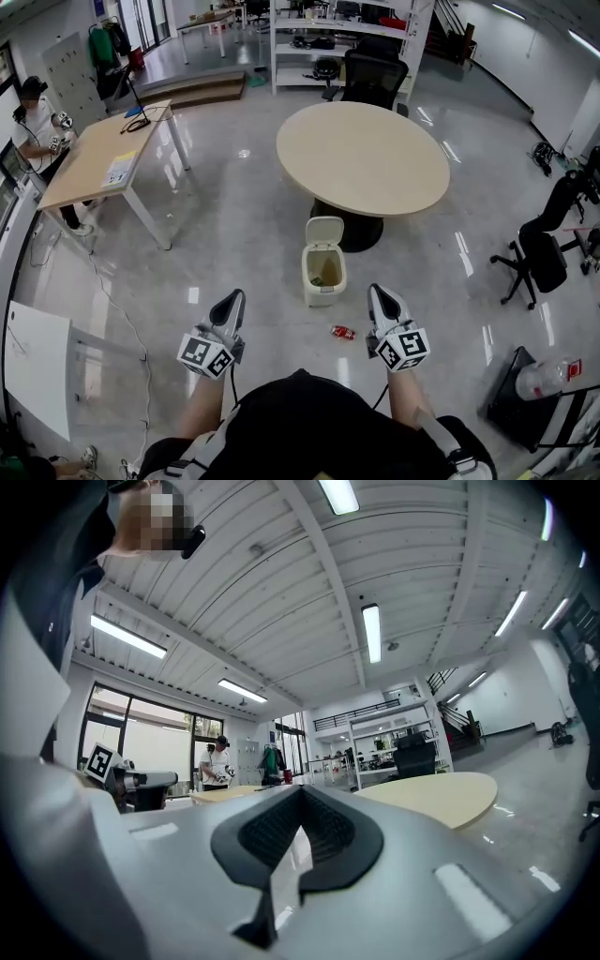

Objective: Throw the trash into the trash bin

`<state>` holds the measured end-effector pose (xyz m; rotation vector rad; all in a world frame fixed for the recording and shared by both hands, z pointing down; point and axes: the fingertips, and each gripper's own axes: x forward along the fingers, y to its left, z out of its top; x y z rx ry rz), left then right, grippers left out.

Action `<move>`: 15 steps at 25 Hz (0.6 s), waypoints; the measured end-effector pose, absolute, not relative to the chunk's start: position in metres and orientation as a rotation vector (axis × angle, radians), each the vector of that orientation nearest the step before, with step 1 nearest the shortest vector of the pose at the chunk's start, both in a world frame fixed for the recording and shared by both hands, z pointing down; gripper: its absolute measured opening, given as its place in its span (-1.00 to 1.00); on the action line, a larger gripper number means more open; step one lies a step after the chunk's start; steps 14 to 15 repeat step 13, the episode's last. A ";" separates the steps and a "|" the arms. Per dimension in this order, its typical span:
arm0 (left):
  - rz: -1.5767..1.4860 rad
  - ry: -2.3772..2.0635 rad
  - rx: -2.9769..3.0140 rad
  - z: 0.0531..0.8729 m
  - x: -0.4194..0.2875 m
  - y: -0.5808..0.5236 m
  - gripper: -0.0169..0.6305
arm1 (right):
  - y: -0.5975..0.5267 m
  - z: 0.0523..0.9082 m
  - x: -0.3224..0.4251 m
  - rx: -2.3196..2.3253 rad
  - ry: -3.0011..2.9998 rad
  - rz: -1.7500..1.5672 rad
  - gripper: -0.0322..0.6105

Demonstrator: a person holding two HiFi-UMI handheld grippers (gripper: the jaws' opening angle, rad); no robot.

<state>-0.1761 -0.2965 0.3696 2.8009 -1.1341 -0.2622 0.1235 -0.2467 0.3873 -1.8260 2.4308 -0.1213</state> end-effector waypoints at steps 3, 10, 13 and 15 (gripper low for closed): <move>-0.249 -1.129 2.796 0.369 -0.175 -0.295 -0.94 | -0.244 0.387 0.123 -1.829 2.443 -0.117 -0.89; -0.255 -1.125 2.797 0.374 -0.176 -0.296 -0.94 | -0.248 0.386 0.124 -1.823 2.456 -0.103 -0.89; -0.255 -1.128 2.795 0.372 -0.176 -0.298 -0.94 | -0.250 0.388 0.123 -1.824 2.461 -0.102 -0.89; -0.255 -1.128 2.795 0.372 -0.176 -0.298 -0.94 | -0.250 0.388 0.123 -1.824 2.461 -0.102 -0.89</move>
